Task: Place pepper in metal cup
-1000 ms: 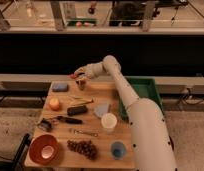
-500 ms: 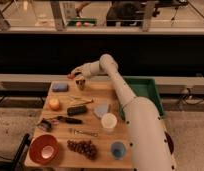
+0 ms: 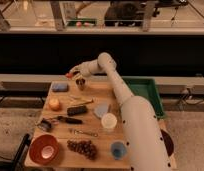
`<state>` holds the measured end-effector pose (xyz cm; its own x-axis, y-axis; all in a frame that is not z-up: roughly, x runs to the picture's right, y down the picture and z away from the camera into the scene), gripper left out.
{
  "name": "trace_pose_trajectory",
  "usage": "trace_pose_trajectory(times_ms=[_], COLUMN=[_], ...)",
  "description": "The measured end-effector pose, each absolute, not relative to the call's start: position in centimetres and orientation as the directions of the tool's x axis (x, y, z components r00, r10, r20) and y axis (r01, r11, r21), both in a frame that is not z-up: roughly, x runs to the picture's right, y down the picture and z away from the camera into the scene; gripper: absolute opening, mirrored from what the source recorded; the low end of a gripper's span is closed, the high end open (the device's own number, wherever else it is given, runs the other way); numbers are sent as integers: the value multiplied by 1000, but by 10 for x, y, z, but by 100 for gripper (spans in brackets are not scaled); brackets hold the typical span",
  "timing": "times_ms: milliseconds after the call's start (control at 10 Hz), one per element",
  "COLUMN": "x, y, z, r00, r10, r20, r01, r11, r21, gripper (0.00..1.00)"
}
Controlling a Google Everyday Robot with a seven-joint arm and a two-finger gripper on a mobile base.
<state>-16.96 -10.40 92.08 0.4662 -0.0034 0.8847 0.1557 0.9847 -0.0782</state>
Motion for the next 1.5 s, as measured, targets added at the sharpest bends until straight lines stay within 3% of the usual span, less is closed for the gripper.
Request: trace_pose_trajectory(times_ms=[300, 500, 1300, 1400, 1500], x=[-170, -171, -167, -166, -165], y=[-102, -99, -100, -101, -101], z=[930, 934, 944, 946, 949], r00=[463, 457, 477, 483, 492], r10=[25, 46, 73, 72, 72], r20=[886, 888, 876, 873, 868], r01=[135, 122, 96, 96, 96], r11=[986, 986, 986, 986, 986], r21=[-98, -114, -134, -134, -136], gripper=[2, 7, 7, 9, 18])
